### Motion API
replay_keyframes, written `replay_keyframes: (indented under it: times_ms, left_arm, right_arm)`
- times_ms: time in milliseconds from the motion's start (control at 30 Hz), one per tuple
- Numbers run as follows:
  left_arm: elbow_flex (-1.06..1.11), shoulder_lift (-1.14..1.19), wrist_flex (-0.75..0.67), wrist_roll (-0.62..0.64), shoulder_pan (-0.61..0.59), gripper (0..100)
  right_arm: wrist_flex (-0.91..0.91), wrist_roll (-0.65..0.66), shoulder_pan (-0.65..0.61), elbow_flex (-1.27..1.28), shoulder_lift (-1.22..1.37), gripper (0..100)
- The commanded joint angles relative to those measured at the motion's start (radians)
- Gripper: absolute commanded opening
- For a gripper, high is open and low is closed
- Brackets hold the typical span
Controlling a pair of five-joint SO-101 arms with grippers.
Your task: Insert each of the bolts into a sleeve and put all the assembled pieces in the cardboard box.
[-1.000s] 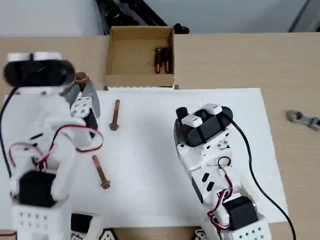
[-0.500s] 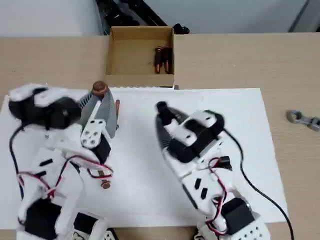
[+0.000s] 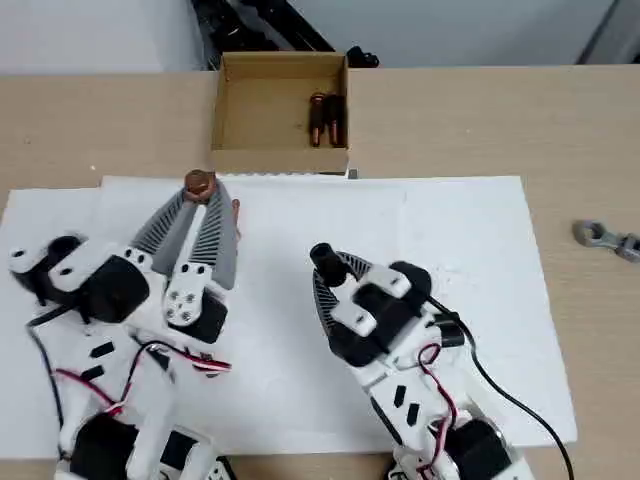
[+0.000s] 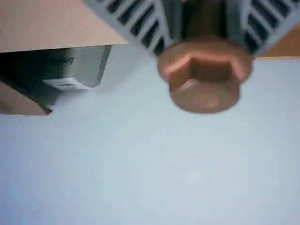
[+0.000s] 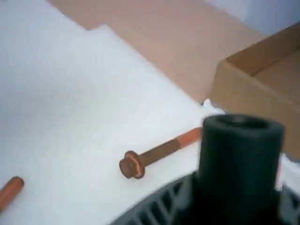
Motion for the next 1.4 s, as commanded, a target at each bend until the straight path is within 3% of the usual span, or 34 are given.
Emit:
replay_keyframes:
  times_ms: [0,300,533,700,900,1367]
  left_arm:
    - [0.005,0.043,-0.069,0.003,0.037,1]
    - [-0.001,0.180,-0.147,0.000,0.160,1]
    - [-0.027,0.226,-0.164,0.005,0.161,1]
    - [-0.047,0.226,-0.164,0.006,0.164,1]
    - [-0.048,0.227,-0.164,0.005,0.253,1]
    - [-0.088,0.219,-0.160,0.034,0.262,1]
  right_arm:
    - [-0.004,0.008,0.013,0.000,-0.010,0.3]
    - [-0.010,0.005,0.024,-0.002,-0.022,0.3]
    - [-0.015,-0.126,0.205,-0.006,-0.024,0.4]
    - [-0.008,-0.130,0.162,0.000,-0.024,0.5]
    - [-0.010,-0.129,0.104,0.003,-0.024,0.6]
    - [-0.093,-0.121,0.065,0.089,-0.022,0.6]
